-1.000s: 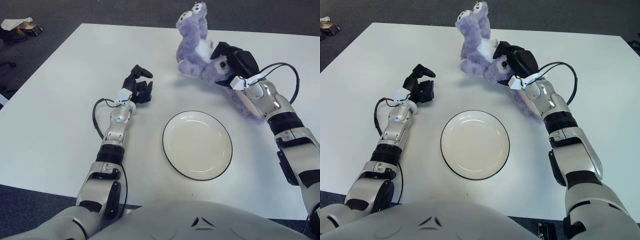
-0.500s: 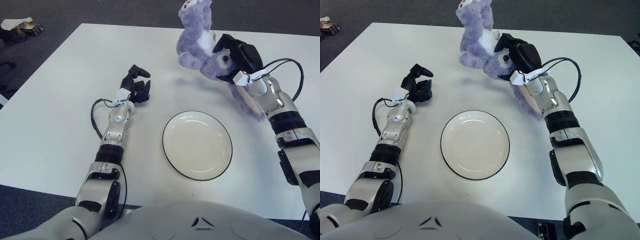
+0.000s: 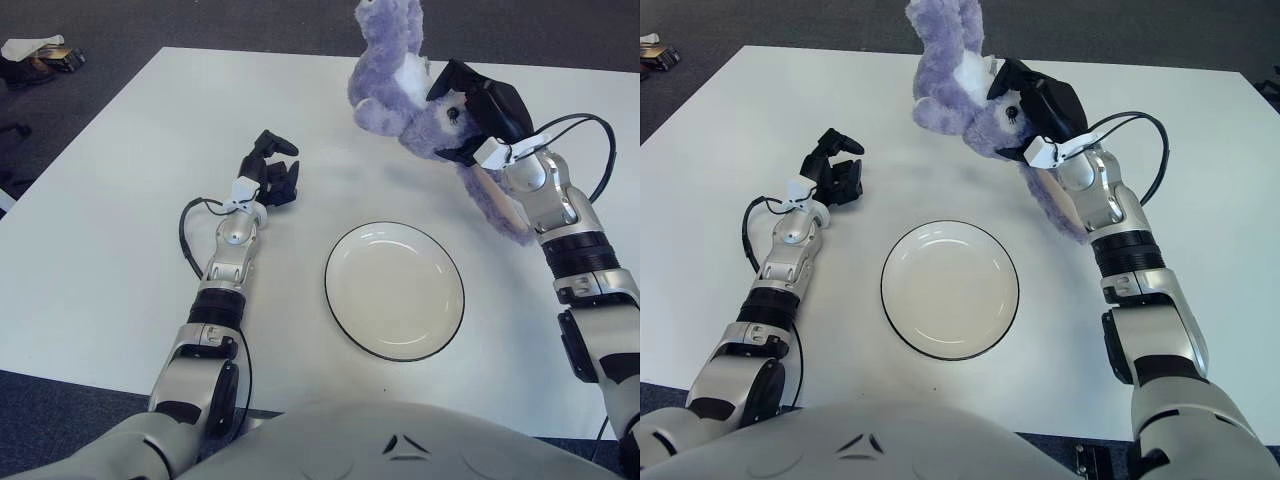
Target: Put the doll into the plate.
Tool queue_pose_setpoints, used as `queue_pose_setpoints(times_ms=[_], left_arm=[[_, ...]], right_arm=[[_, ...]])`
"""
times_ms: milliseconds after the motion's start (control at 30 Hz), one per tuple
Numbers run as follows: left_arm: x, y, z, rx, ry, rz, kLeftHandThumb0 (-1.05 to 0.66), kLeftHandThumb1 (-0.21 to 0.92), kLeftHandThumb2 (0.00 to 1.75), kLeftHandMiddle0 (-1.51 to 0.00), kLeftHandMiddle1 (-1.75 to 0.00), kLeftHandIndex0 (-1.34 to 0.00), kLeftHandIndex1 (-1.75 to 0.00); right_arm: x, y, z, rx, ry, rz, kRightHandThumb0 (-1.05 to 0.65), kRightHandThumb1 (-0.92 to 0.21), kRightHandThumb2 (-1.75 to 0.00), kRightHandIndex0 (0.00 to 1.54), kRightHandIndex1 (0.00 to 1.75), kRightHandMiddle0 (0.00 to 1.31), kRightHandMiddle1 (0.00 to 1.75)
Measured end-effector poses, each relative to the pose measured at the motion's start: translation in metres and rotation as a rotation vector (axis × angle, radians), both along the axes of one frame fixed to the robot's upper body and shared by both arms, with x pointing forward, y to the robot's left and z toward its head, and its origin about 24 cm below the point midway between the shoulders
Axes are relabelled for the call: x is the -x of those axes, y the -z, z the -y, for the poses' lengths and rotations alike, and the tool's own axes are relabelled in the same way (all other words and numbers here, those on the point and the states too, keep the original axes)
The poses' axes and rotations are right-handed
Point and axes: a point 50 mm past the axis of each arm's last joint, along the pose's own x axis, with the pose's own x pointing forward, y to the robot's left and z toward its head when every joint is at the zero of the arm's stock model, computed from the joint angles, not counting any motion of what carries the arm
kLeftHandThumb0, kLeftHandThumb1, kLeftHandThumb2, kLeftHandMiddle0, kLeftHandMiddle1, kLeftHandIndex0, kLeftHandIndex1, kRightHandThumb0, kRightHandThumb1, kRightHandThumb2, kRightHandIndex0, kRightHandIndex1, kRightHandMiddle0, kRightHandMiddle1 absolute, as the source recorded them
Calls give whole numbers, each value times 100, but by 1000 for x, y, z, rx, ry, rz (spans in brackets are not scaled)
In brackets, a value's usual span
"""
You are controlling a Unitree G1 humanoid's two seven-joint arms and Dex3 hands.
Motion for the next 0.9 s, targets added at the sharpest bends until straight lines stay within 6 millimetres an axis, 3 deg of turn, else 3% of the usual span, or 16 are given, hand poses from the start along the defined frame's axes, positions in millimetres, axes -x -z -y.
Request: queue_pose_setpoints(times_ms=[67, 167, 900], left_arm=[[0, 0, 0, -1, 0, 0, -39, 64, 91, -100, -175, -37, -175], [0, 0, 0, -2, 0, 0, -39, 64, 91, -100, -175, -37, -175], [-2, 0, -2, -21, -14, -1, -38, 66, 88, -95, -175, -35, -175]], right_arm=[[1, -2, 0, -9, -16, 0, -38, -23, -142, 121, 174, 62, 175], [5, -4, -1, -29, -53, -3, -45, -26, -137, 128, 175, 63, 175], [36, -2, 4, -6, -204, -17, -48, -31, -132, 130, 175, 62, 175]])
